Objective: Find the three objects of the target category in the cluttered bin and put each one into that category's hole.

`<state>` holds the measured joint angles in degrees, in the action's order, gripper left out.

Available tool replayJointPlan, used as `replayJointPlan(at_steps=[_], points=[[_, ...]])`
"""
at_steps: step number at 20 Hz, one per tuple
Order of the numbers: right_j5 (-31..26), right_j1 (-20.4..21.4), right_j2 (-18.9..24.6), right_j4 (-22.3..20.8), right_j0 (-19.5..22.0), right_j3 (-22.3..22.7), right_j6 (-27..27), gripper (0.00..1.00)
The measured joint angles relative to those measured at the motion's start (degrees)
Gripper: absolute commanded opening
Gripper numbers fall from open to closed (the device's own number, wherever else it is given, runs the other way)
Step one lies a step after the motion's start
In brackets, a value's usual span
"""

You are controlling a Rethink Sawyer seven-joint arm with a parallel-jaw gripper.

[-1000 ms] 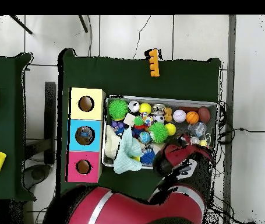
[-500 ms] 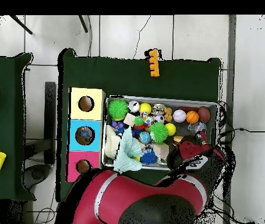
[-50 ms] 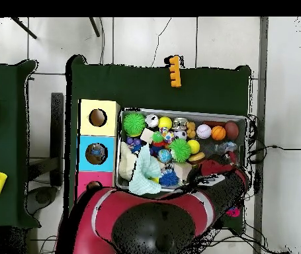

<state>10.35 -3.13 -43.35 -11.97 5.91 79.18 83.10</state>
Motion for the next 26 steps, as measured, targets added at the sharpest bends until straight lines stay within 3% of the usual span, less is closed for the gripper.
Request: replayJointPlan(at_steps=[10,21,26], points=[[0.0,-2.5,-2.0,3.1,-0.4,0.0,0.0,1.00],[0.1,-2.4,-1.9,3.1,-0.1,0.0,0.0,1.00],[0.1,-0.3,0.3,2.3,1.4,0.6,0.0,1.00]])
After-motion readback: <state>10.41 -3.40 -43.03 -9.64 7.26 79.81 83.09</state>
